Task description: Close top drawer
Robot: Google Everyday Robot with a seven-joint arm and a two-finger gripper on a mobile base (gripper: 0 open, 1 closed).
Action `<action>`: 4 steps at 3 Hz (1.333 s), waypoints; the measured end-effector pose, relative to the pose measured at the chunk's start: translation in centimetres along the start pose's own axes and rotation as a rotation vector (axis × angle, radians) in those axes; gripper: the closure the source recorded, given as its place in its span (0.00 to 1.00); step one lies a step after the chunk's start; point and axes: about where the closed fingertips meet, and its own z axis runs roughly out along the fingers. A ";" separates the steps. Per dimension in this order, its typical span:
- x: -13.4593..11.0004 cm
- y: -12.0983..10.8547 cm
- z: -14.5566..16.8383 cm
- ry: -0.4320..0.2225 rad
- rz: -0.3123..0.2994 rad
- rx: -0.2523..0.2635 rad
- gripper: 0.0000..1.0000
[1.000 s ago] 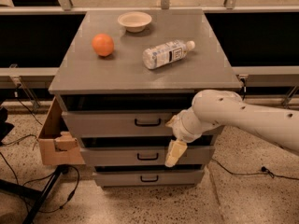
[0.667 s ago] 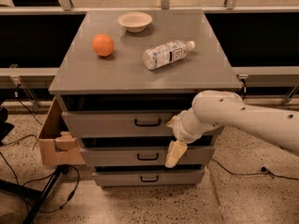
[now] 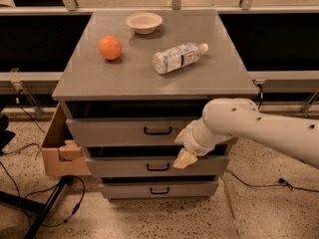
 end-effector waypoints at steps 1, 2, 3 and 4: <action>-0.4 4.3 -2.3 0.036 -0.098 -0.031 0.64; -1.6 9.9 -7.5 0.145 -0.265 -0.090 0.89; -2.6 11.0 -14.2 0.256 -0.351 -0.089 1.00; -2.4 7.8 -23.5 0.372 -0.305 0.008 1.00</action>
Offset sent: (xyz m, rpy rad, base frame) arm -0.2040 -0.0175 0.1172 -0.4305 0.0330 0.4145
